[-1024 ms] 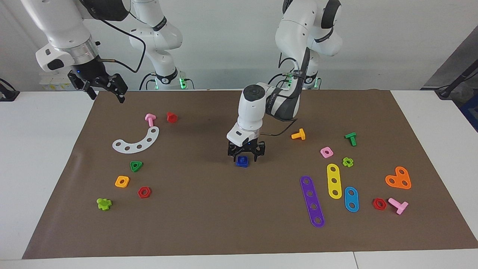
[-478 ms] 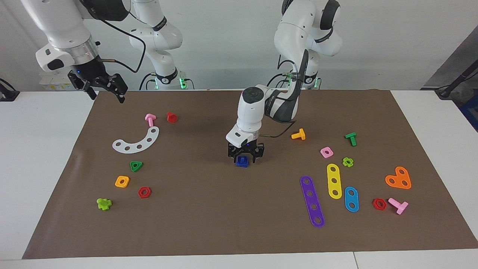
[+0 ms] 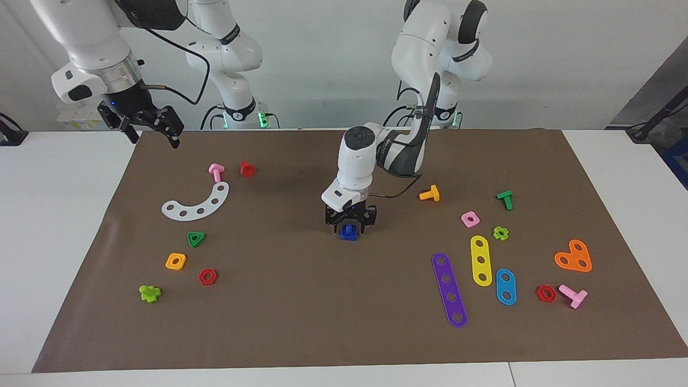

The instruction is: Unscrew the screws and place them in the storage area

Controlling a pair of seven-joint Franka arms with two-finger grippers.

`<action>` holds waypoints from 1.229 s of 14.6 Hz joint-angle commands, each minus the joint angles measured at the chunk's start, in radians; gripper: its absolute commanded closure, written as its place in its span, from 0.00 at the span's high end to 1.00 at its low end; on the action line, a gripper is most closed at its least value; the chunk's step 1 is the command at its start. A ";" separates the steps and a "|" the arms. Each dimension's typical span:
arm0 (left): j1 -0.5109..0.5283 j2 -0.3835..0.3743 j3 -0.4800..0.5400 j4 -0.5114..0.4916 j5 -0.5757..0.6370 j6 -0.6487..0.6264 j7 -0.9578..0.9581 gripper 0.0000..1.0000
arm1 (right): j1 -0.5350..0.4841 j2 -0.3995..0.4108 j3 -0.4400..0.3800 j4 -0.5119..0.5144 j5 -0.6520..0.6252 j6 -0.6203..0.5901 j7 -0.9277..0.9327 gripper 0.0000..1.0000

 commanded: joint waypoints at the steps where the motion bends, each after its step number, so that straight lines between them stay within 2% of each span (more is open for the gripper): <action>1: -0.022 -0.001 0.020 -0.017 0.001 0.022 0.010 0.81 | -0.019 -0.009 0.008 -0.012 0.006 0.004 -0.032 1.00; 4: -0.024 -0.001 0.020 -0.019 0.001 0.014 0.010 0.75 | -0.019 -0.009 0.008 -0.014 0.006 0.004 -0.032 1.00; 8: -0.024 -0.003 0.020 -0.022 0.002 0.013 0.010 0.61 | -0.019 -0.009 0.008 -0.012 0.006 0.004 -0.032 1.00; 18: -0.022 -0.003 0.020 -0.011 0.012 -0.009 0.012 0.53 | -0.019 -0.009 0.008 -0.014 0.006 0.004 -0.032 1.00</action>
